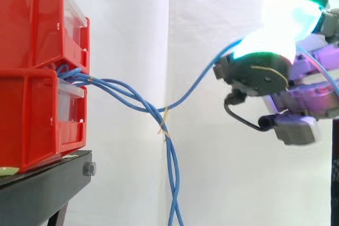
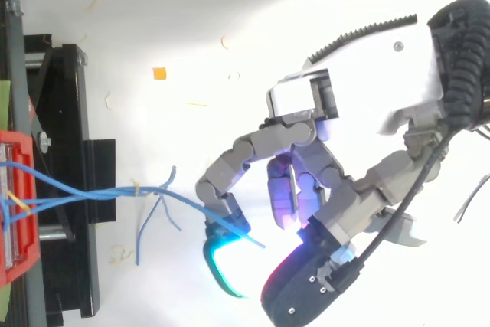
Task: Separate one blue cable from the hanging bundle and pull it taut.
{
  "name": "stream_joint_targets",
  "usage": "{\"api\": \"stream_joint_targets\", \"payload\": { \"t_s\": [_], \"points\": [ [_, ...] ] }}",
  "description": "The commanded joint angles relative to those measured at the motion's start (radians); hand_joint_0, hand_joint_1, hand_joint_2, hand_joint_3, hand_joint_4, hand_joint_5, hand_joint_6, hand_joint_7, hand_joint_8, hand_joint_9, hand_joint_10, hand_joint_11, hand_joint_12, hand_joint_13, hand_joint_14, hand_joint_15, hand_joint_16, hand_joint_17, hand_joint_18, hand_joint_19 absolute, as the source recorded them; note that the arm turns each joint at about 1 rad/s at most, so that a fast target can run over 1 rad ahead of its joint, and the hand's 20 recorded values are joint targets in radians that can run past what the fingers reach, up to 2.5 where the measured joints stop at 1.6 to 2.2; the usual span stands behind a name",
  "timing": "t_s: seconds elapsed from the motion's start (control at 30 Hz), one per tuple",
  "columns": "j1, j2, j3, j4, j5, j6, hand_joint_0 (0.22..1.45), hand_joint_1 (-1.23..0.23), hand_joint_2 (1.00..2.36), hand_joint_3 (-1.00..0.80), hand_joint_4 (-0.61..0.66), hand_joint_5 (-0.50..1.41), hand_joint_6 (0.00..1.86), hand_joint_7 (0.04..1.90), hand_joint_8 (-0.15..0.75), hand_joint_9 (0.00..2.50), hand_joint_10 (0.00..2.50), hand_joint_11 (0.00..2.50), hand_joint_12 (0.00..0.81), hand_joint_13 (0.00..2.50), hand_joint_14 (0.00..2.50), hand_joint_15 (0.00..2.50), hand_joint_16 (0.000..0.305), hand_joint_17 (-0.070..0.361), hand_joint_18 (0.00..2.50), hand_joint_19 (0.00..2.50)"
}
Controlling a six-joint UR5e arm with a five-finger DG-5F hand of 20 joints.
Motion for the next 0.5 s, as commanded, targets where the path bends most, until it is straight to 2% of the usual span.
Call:
{"api": "stream_joint_targets", "payload": {
  "t_s": [0.0,0.07,0.47],
  "points": [
    [-0.003,0.006,0.005,0.0,-0.001,-0.007,0.73,-0.7,1.02,-0.22,0.16,0.13,0.51,1.29,0.1,2.03,0.03,0.67,0.259,1.41,0.03,0.75,0.042,0.094,0.77,0.72],
    [-0.003,0.006,0.018,-0.001,-0.001,-0.007,0.73,-0.7,1.02,-0.22,0.16,0.13,0.51,1.29,0.1,2.03,0.03,0.67,0.26,1.41,0.03,0.75,0.042,0.094,0.77,0.72],
    [0.0,0.005,0.018,0.002,-0.003,-0.007,0.73,-0.69,1.02,-0.22,0.16,0.13,0.51,1.29,0.1,2.03,0.03,0.65,0.257,1.4,0.03,0.75,0.042,0.094,0.77,0.72]
  ]
}}
